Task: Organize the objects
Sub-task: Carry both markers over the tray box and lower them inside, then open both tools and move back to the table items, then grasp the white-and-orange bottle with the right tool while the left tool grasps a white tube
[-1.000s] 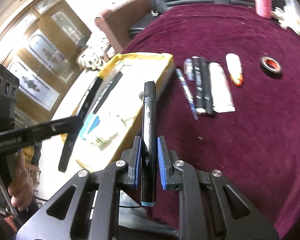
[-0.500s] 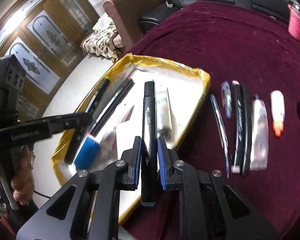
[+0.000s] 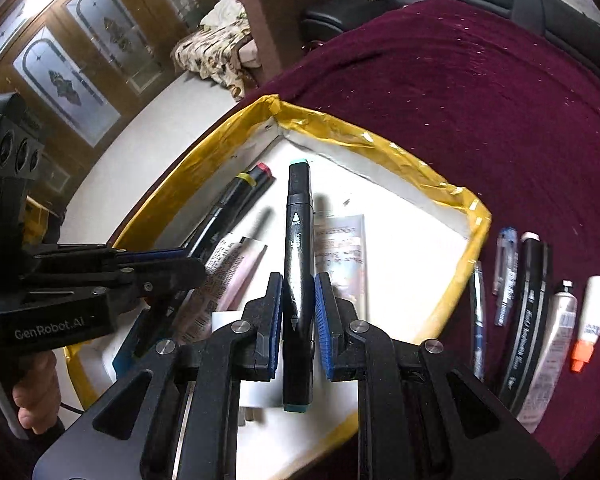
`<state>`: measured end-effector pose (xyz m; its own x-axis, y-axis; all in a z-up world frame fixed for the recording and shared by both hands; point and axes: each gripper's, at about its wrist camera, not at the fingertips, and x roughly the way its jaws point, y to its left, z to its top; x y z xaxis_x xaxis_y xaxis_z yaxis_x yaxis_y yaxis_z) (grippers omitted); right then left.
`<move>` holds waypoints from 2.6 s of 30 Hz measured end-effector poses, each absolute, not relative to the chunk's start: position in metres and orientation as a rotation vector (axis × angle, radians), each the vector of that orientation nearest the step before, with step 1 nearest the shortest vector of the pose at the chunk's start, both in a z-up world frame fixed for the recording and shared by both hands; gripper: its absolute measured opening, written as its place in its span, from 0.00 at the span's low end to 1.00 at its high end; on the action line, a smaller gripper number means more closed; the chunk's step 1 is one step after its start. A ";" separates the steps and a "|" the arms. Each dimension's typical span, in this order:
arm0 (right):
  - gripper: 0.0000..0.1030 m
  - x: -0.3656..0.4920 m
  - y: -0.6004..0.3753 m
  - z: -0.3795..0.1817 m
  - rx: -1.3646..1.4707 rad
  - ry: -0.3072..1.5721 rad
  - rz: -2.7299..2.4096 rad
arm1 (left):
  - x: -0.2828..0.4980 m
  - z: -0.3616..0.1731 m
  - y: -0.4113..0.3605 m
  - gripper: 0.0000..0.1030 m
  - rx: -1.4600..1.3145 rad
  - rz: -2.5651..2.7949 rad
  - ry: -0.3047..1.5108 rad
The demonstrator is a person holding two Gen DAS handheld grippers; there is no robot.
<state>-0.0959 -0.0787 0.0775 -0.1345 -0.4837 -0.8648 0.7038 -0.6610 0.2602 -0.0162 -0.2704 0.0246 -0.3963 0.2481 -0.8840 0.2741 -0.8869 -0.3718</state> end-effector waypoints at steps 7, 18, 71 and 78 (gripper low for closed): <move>0.16 -0.105 -0.083 0.071 1.328 0.294 -1.885 | -0.021 0.017 -0.269 0.13 1.747 -2.496 0.740; 0.16 -0.101 -0.084 0.066 1.326 0.316 -1.901 | -0.033 0.016 -0.262 0.13 1.741 -2.512 0.658; 0.26 -0.196 0.134 0.053 1.452 -0.174 -2.273 | 0.011 0.067 -0.088 0.59 1.594 -2.809 0.630; 0.26 -0.187 0.164 0.051 1.402 -0.218 -2.285 | -0.024 0.064 -0.060 0.59 1.645 -2.802 0.571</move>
